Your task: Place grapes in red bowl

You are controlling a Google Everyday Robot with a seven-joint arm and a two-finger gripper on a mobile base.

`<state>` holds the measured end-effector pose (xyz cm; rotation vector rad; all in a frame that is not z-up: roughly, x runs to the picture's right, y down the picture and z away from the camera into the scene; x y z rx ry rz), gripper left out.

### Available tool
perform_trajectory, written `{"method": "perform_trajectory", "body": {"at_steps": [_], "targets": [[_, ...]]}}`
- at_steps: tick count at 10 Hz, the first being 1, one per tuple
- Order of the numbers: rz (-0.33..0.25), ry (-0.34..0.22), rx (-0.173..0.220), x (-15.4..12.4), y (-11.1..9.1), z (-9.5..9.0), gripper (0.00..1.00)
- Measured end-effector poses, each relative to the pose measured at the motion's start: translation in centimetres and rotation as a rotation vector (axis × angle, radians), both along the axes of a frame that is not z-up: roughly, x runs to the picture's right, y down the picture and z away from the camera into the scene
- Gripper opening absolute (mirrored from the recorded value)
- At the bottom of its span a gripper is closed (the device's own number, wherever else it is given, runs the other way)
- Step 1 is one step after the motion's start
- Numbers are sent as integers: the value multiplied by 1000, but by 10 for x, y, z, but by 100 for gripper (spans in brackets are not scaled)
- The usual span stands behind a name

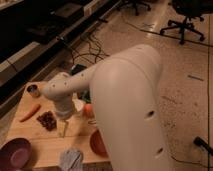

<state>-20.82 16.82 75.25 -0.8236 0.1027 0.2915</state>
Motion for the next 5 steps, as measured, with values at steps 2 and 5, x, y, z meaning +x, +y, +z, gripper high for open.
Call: {"method": "perform_trajectory", "body": {"at_steps": [2,5], "targets": [[-39,-60,21,-32,-19,12,80],[-88,-164,42,-67,-35,1,80]]}}
